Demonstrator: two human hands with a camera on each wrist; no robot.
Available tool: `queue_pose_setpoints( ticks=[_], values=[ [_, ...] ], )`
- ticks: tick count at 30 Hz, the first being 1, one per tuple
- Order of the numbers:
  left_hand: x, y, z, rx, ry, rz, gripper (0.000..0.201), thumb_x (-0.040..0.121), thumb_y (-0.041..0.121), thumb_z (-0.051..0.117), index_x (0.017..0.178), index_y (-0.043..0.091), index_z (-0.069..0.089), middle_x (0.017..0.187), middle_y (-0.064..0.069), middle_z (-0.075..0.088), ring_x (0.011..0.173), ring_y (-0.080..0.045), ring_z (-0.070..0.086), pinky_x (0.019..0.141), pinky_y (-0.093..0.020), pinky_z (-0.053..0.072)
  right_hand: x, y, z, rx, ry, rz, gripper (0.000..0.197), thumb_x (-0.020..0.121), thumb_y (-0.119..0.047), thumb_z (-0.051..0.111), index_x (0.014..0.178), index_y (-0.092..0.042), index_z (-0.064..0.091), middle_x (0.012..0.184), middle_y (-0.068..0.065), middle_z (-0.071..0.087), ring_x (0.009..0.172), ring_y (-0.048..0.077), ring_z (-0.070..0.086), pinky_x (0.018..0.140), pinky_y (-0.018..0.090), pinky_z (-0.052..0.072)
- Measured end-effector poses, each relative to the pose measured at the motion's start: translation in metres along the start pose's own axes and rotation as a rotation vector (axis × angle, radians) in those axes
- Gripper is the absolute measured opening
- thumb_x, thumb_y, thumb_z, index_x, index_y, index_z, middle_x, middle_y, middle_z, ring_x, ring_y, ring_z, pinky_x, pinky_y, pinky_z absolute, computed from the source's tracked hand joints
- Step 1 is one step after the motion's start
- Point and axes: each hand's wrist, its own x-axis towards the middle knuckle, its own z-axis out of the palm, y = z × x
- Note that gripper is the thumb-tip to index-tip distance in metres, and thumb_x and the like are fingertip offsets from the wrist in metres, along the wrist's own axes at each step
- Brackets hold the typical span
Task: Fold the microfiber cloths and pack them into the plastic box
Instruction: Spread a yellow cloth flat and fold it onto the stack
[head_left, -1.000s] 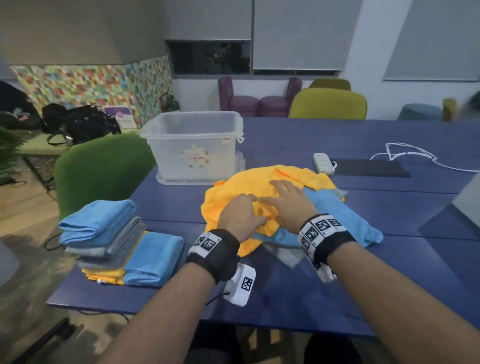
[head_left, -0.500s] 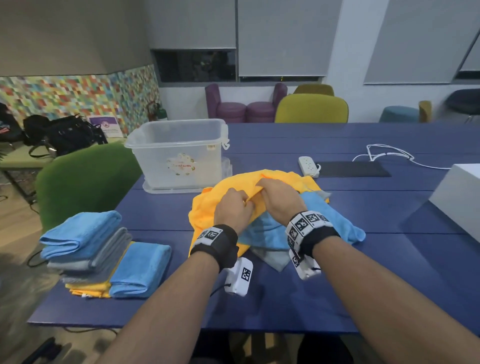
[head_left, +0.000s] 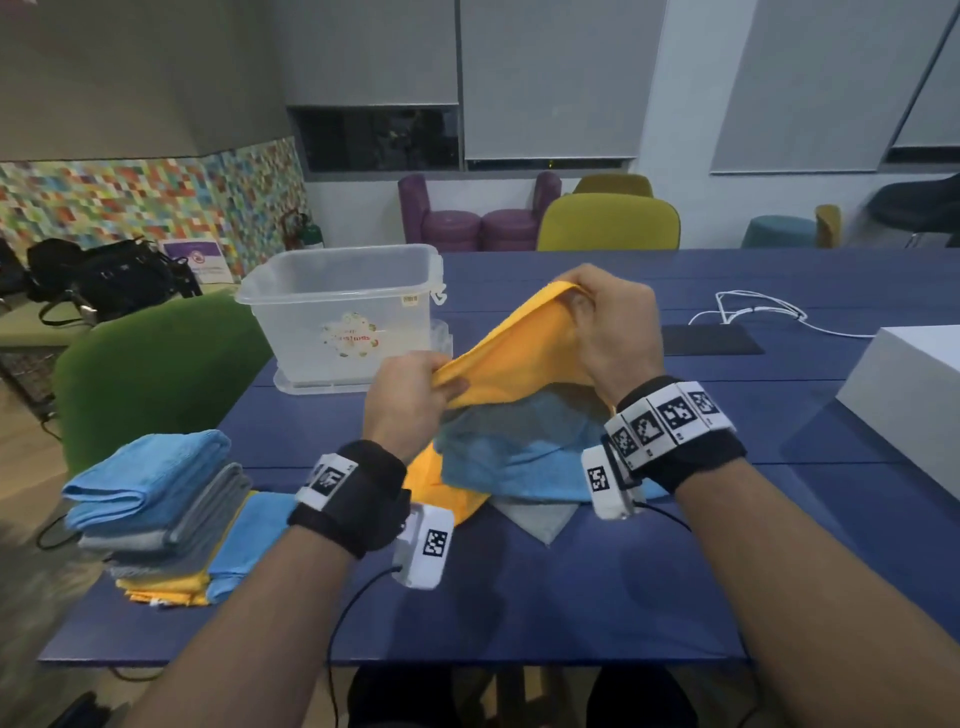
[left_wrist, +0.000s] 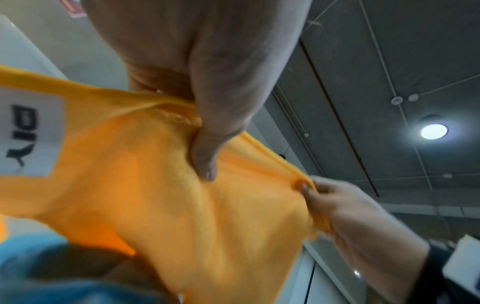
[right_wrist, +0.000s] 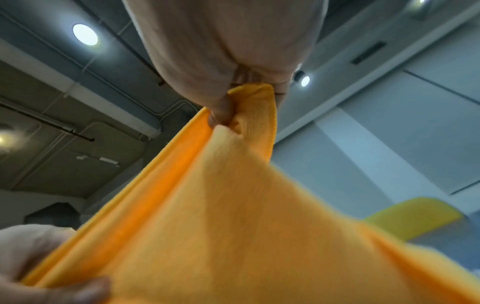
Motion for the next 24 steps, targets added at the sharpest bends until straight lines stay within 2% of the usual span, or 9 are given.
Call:
queue_pose_setpoints(
  ticks=[3, 8, 10, 13, 15, 16, 18, 20, 24],
  values=[
    [0.005, -0.008, -0.033, 0.069, 0.031, 0.028, 0.029, 0.089, 0.027, 0.077, 0.067, 0.013, 0.063, 0.062, -0.008, 0.058, 0.065, -0.028, 0.056, 0.063, -0.042, 0.044, 0.006, 0.012, -0.02, -0.068, -0.004, 0.031, 0.022, 0.093, -0.01, 0.059, 0.099, -0.021, 0.076, 0.09, 0.001, 0.075, 0.088, 0.022, 0.068, 0.079, 0.033, 0.053],
    [0.004, -0.016, -0.076, 0.172, 0.103, 0.054, 0.009, 0.091, 0.022, 0.076, 0.082, 0.019, 0.075, 0.075, -0.003, 0.07, 0.077, -0.029, 0.064, 0.071, -0.042, 0.051, 0.009, 0.026, -0.045, -0.081, 0.069, 0.085, 0.02, 0.094, -0.007, 0.062, 0.099, -0.019, 0.077, 0.09, 0.001, 0.074, 0.087, 0.018, 0.066, 0.078, 0.025, 0.047],
    [0.001, -0.014, -0.089, 0.152, 0.137, 0.067, 0.009, 0.091, 0.019, 0.075, 0.084, 0.015, 0.077, 0.079, -0.007, 0.073, 0.08, -0.03, 0.066, 0.074, -0.045, 0.053, 0.01, 0.028, -0.053, -0.063, 0.107, 0.105, 0.016, 0.095, -0.01, 0.064, 0.1, -0.016, 0.077, 0.088, 0.002, 0.073, 0.084, 0.018, 0.064, 0.075, 0.02, 0.041],
    [-0.006, -0.007, -0.106, 0.002, 0.168, 0.053, 0.013, 0.092, 0.017, 0.074, 0.08, 0.021, 0.075, 0.078, -0.005, 0.072, 0.077, -0.019, 0.064, 0.075, -0.036, 0.05, 0.01, 0.03, -0.068, -0.048, 0.186, 0.135, 0.014, 0.094, -0.024, 0.068, 0.097, -0.014, 0.077, 0.077, -0.001, 0.064, 0.076, 0.018, 0.058, 0.069, 0.018, 0.034],
    [-0.011, 0.001, -0.116, -0.128, 0.202, 0.057, 0.015, 0.09, 0.02, 0.078, 0.078, 0.027, 0.072, 0.077, 0.001, 0.07, 0.07, -0.006, 0.06, 0.072, -0.029, 0.05, 0.011, 0.031, -0.077, -0.049, 0.245, 0.159, 0.02, 0.092, -0.033, 0.069, 0.095, -0.015, 0.076, 0.07, -0.004, 0.058, 0.07, 0.018, 0.053, 0.064, 0.022, 0.033],
    [-0.013, 0.005, -0.119, -0.195, 0.227, 0.063, 0.011, 0.09, 0.021, 0.079, 0.081, 0.025, 0.073, 0.077, 0.002, 0.07, 0.068, -0.003, 0.059, 0.068, -0.027, 0.05, 0.011, 0.03, -0.08, -0.032, 0.272, 0.171, 0.021, 0.092, -0.036, 0.07, 0.094, -0.015, 0.075, 0.066, -0.007, 0.055, 0.066, 0.015, 0.051, 0.061, 0.022, 0.033],
    [-0.016, 0.012, -0.126, -0.338, 0.283, 0.071, 0.007, 0.09, 0.021, 0.079, 0.087, 0.018, 0.073, 0.077, 0.002, 0.068, 0.068, -0.003, 0.057, 0.065, -0.024, 0.049, 0.012, 0.028, -0.085, 0.007, 0.316, 0.182, 0.021, 0.091, -0.038, 0.07, 0.093, -0.017, 0.075, 0.062, -0.014, 0.048, 0.059, 0.006, 0.045, 0.057, 0.012, 0.031],
    [-0.017, 0.018, -0.131, -0.495, 0.32, 0.066, 0.009, 0.091, 0.023, 0.078, 0.089, 0.016, 0.072, 0.076, 0.004, 0.066, 0.071, -0.006, 0.057, 0.067, -0.024, 0.049, 0.012, 0.026, -0.087, 0.021, 0.331, 0.183, 0.022, 0.091, -0.038, 0.07, 0.094, -0.017, 0.075, 0.062, -0.016, 0.047, 0.059, 0.006, 0.044, 0.057, 0.009, 0.03],
    [-0.011, 0.019, -0.128, -0.663, 0.324, -0.022, 0.012, 0.093, 0.031, 0.074, 0.091, 0.019, 0.075, 0.091, -0.002, 0.068, 0.085, -0.017, 0.061, 0.077, -0.038, 0.053, 0.013, 0.026, -0.08, 0.048, 0.331, 0.213, 0.029, 0.089, -0.042, 0.073, 0.095, -0.014, 0.075, 0.068, -0.005, 0.057, 0.07, 0.017, 0.054, 0.064, 0.025, 0.04]
  ],
)
